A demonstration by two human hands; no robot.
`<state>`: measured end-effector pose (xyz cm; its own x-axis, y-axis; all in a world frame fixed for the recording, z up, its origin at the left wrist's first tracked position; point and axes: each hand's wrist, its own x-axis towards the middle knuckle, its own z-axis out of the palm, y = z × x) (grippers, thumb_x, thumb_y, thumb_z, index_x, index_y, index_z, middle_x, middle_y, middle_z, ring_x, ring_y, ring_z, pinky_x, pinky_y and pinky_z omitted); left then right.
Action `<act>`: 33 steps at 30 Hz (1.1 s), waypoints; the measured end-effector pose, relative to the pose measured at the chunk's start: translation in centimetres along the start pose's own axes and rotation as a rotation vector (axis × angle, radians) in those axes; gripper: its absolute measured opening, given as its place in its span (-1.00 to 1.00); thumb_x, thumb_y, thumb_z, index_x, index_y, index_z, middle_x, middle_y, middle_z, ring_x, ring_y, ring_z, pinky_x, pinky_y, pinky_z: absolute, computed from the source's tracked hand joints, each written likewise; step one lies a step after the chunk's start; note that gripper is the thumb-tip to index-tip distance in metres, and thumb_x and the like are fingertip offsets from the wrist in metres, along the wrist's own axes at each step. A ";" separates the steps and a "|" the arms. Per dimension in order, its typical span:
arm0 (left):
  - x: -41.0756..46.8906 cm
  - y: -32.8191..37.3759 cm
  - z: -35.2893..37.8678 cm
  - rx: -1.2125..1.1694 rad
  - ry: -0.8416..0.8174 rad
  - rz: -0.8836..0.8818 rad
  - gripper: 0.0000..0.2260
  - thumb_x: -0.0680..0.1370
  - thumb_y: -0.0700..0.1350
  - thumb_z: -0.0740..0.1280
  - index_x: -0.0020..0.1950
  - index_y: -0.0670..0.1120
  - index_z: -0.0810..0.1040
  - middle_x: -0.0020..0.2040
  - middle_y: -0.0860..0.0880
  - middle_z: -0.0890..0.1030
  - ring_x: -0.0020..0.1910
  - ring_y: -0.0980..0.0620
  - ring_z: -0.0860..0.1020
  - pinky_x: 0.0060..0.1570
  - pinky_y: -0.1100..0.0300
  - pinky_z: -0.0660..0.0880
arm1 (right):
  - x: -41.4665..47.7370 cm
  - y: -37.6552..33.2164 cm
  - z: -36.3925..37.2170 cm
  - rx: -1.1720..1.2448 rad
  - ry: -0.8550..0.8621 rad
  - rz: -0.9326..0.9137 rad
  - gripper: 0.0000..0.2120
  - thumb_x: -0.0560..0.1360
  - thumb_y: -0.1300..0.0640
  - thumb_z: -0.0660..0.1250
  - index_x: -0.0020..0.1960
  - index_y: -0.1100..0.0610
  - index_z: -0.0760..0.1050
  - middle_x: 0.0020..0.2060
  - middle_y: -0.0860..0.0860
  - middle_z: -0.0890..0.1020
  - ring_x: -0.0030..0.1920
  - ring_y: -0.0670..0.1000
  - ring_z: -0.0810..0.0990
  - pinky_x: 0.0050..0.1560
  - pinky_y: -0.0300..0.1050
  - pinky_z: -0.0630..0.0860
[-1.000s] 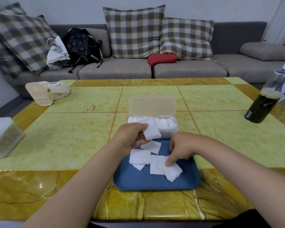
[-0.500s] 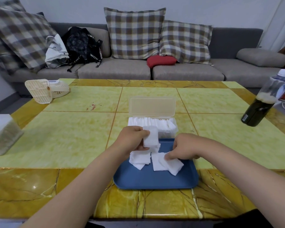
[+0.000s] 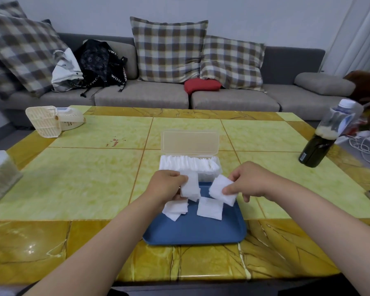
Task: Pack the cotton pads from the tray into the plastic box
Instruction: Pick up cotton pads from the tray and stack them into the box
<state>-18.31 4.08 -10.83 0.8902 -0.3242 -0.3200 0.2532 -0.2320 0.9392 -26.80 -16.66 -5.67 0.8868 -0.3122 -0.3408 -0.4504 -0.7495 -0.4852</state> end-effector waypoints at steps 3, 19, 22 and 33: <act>-0.1 0.2 0.2 -0.100 0.002 -0.013 -0.83 0.58 -0.23 0.38 0.00 -0.36 0.62 -0.09 -0.25 0.68 -0.29 -0.07 0.67 -0.24 0.09 0.67 | 0.1 -0.3 -0.3 0.347 0.038 -0.011 -0.75 0.47 0.11 0.53 0.07 0.23 0.66 -0.18 0.11 0.71 -0.45 -0.03 0.59 -0.51 -0.22 0.23; -0.7 1.6 0.2 -0.407 -0.241 -0.034 -0.76 0.65 -0.18 0.23 0.19 -0.24 0.63 0.03 -0.20 0.73 0.02 -0.13 0.72 0.01 0.08 0.66 | 0.9 -4.2 2.6 0.584 0.154 -0.047 -0.67 0.40 0.06 0.59 -0.03 0.29 0.63 -0.27 0.04 0.64 -0.53 0.01 0.45 -0.64 -0.36 0.21; -0.5 1.7 0.2 -0.411 -0.254 -0.041 -0.69 0.67 -0.05 0.25 0.21 -0.24 0.62 0.03 -0.22 0.73 0.02 -0.15 0.72 0.03 0.04 0.65 | 1.5 -4.1 2.9 0.539 0.165 -0.068 -0.73 0.40 0.07 0.59 -0.10 0.25 0.63 -0.32 0.02 0.64 -0.56 -0.04 0.41 -0.61 -0.36 0.28; 0.6 1.0 -1.0 -0.205 -0.020 -0.006 -0.89 0.59 -0.22 0.38 0.04 -0.25 0.64 -0.01 -0.18 0.73 -0.16 -0.04 0.71 -0.17 0.18 0.66 | 2.2 -1.4 3.9 -0.230 -0.139 -0.214 -0.70 0.38 -0.07 0.53 0.08 -0.02 0.64 -0.10 -0.12 0.61 -0.05 -0.06 0.59 -0.02 -0.16 0.54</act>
<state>-17.17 4.55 -9.93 0.8813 -0.3415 -0.3267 0.3324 -0.0434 0.9421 -24.64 -14.03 -8.87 0.9287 -0.0634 -0.3653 -0.2069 -0.9062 -0.3687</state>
